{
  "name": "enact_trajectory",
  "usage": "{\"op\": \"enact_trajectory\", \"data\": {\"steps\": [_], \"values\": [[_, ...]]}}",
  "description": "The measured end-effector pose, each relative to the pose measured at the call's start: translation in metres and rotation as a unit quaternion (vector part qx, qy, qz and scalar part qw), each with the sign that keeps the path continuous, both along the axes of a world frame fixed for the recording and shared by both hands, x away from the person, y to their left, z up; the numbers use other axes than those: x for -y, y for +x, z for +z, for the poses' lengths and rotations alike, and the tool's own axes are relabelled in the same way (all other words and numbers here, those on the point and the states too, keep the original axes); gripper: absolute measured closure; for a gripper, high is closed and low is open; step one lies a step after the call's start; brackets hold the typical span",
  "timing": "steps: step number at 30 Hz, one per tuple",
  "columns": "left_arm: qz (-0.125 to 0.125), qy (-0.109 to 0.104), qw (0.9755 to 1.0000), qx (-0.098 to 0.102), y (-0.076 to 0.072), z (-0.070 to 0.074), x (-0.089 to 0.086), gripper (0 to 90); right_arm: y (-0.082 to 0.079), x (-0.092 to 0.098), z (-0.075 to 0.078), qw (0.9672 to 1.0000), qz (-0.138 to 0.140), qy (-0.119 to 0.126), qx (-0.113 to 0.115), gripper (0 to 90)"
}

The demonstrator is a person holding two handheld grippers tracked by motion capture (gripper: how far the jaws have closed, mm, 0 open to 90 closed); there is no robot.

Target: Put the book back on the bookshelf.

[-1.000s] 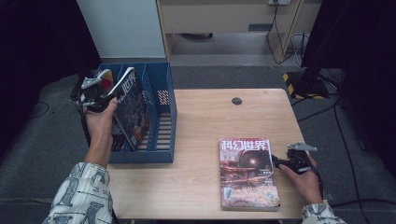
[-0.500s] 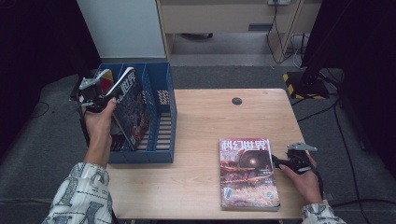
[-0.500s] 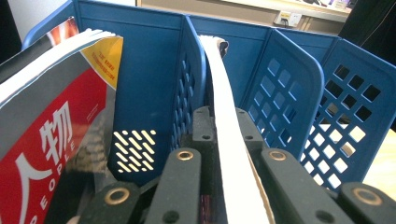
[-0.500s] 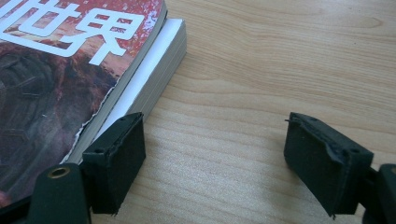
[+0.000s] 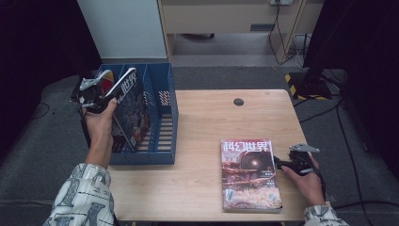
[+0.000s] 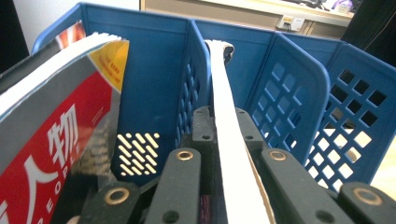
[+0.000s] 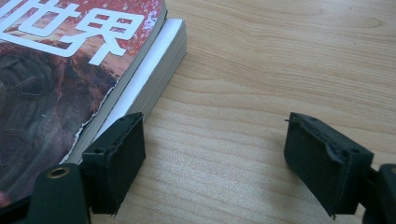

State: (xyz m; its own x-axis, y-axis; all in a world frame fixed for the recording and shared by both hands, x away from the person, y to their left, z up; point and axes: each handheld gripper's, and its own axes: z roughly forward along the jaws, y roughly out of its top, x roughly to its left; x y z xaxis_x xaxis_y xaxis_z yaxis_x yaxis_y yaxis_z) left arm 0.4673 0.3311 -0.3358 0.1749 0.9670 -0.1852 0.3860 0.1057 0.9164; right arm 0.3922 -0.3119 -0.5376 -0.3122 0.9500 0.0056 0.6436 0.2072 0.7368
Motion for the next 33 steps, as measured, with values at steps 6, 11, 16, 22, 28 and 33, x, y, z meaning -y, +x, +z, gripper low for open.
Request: {"op": "enact_trajectory", "data": {"steps": [6,11,16,22,28,33], "values": [[-0.003,0.006,0.9999,-0.016,0.000,0.001,0.000,81.6,0.000,0.000,0.000,1.0000,0.000,0.000,0.000,20.5],[-0.007,0.006,0.9998,-0.020,-0.002,0.001,0.000,79.0,0.000,0.000,0.000,1.0000,-0.002,0.001,0.000,20.6],[-0.007,0.014,0.9998,-0.012,-0.007,0.004,-0.003,76.2,0.000,0.000,0.000,1.0000,-0.002,0.001,0.000,20.6],[-0.012,0.017,0.9997,-0.009,-0.010,0.003,-0.003,70.6,0.000,0.000,0.000,1.0000,-0.002,0.001,-0.001,20.6],[-0.010,0.027,0.9996,-0.007,-0.016,0.001,-0.001,62.1,0.000,-0.001,0.000,1.0000,-0.004,0.002,-0.001,20.5],[-0.008,0.024,0.9997,-0.005,-0.022,-0.001,-0.002,56.5,0.000,-0.001,0.000,1.0000,-0.004,0.002,0.000,20.5]]}}
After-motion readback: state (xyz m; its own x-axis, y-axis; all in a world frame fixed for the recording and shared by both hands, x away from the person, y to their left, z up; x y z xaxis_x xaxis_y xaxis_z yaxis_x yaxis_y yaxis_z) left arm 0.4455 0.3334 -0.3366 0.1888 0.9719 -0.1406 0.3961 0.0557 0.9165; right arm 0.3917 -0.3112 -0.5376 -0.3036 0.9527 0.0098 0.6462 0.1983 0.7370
